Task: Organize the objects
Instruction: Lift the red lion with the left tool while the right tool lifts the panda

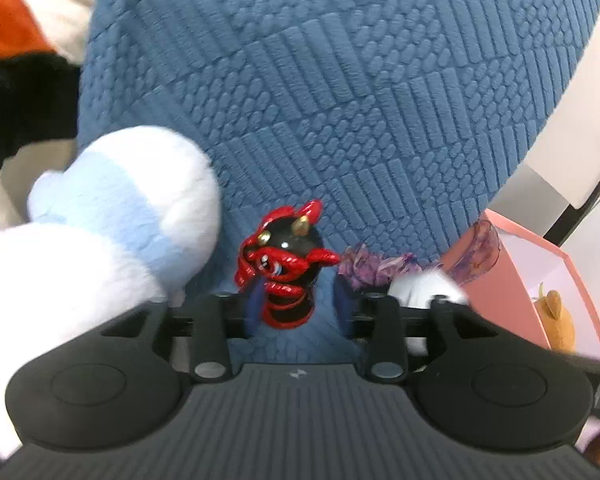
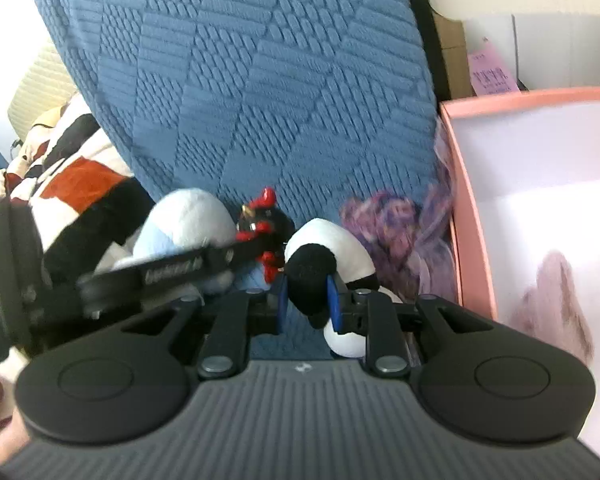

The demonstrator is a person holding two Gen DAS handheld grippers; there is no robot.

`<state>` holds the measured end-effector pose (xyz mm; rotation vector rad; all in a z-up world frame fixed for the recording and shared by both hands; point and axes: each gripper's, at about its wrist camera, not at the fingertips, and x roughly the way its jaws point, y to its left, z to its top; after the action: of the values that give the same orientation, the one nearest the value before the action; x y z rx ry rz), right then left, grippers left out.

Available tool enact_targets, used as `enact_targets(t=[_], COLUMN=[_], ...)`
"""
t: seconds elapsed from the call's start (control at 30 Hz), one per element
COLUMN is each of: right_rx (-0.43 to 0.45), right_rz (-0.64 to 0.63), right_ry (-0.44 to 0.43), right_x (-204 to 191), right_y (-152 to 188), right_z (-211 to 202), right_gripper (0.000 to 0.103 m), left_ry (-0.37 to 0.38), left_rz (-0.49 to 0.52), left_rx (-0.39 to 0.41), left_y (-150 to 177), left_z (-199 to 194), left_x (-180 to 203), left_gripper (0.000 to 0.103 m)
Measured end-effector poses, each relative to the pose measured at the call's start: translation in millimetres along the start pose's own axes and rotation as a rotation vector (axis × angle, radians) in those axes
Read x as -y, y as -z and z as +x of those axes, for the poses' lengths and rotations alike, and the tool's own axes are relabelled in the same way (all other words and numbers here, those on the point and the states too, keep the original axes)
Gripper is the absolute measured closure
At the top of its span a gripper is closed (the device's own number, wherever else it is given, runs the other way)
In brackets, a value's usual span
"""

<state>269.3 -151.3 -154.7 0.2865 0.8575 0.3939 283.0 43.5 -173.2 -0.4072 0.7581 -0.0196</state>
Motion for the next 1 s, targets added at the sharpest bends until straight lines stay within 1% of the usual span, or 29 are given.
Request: enact_targets(t=[0.07, 0.17, 0.37, 0.57, 0.63, 0.73, 0.87, 1.0], right_rx=[-0.002, -0.003, -0.013, -0.017, -0.008, -0.002, 0.002, 0.0], right_rz=[-0.015, -0.027, -0.032, -0.074, -0.087, -0.094, -0.098, -0.084], right_ry=[0.013, 0.021, 0.021, 0.03, 0.039, 0.044, 0.049, 0.044], right_x=[0, 0, 3, -1, -2, -3, -5, -10], right_y=[6, 9, 8, 10, 11, 11, 12, 20], right_z=[-4, -3, 2, 12, 13, 10, 5, -7], right_gripper=[0.079, 0.079, 0.079, 0.079, 0.079, 0.079, 0.079, 0.079], left_ry=[-0.019, -0.09, -0.162, -0.153, -0.146, -0.129, -0.106, -0.085], left_rz=[0.045, 0.099, 0.161, 0.163, 0.154, 0.144, 0.123, 0.107], left_rx=[0.009, 0.022, 0.016, 0.023, 0.035, 0.032, 0.036, 0.045], left_y=[0, -1, -2, -5, -6, -7, -4, 4], left_z=[3, 13, 37, 48, 49, 46, 35, 12], left_x=[7, 15, 20, 18, 16, 15, 15, 17], left_gripper=[0.047, 0.044, 0.042, 0.042, 0.042, 0.043, 0.043, 0.043])
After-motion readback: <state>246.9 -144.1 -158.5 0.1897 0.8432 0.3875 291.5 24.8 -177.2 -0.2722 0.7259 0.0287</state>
